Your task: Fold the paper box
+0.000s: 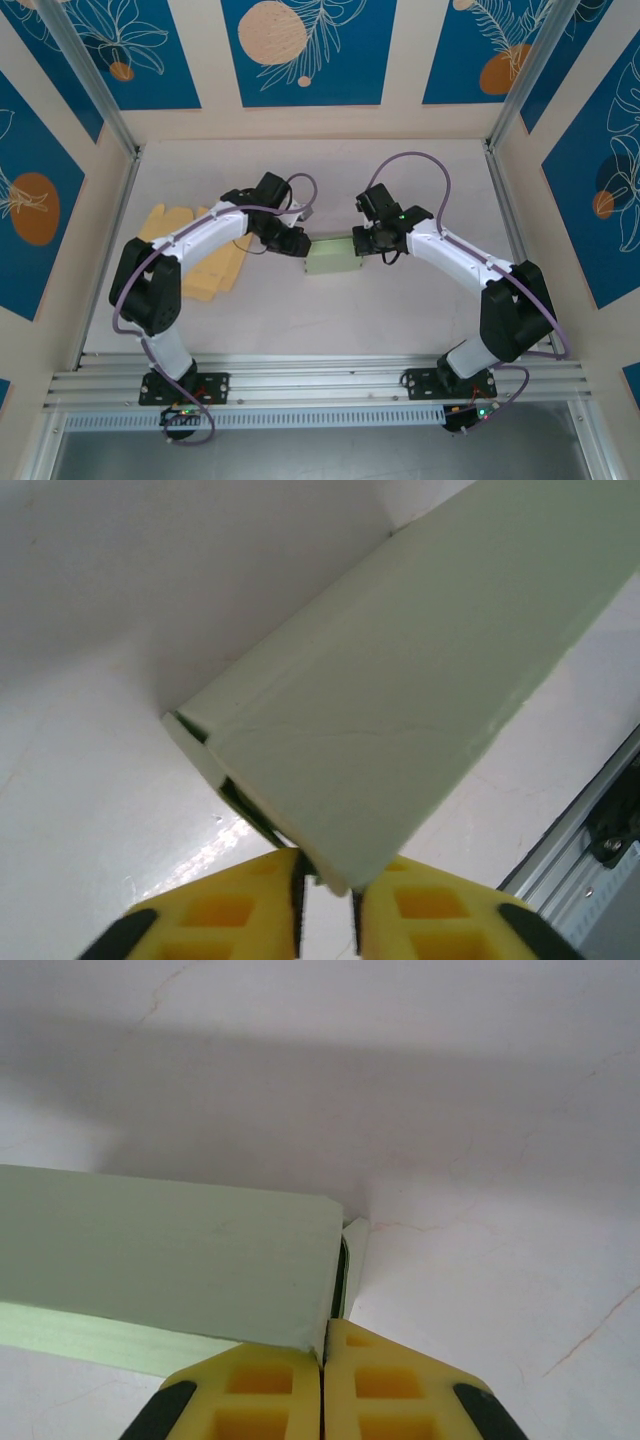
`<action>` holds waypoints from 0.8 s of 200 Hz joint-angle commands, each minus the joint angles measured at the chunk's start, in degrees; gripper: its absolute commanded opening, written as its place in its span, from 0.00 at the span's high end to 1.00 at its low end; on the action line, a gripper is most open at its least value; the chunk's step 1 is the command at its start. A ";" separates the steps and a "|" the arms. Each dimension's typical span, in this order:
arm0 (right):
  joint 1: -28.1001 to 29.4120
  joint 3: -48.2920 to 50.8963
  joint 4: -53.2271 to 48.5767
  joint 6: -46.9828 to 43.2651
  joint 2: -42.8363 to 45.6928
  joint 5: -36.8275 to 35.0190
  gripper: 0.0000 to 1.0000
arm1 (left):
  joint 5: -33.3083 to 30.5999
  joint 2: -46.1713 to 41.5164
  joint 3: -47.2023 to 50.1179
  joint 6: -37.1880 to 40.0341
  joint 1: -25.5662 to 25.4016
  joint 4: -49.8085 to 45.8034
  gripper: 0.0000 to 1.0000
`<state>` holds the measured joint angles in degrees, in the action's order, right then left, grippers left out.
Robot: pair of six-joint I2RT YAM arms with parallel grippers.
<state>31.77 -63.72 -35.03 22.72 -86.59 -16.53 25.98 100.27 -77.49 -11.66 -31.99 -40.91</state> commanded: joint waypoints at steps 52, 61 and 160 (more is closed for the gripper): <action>0.75 1.85 1.10 0.32 -1.61 0.63 0.92 | -2.49 -5.53 -0.22 0.05 0.07 -0.09 0.44; 0.75 1.85 1.06 0.38 -1.71 0.64 0.92 | -3.88 -6.17 -0.25 -0.10 0.00 -0.53 0.43; 0.85 2.11 1.27 0.33 -1.28 0.92 0.92 | -11.95 -12.38 13.64 -19.06 0.00 27.00 0.37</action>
<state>32.05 -63.20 -32.56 22.72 -86.91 -16.45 14.50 88.53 -66.87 -22.96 -31.99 -25.28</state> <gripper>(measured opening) 0.084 0.648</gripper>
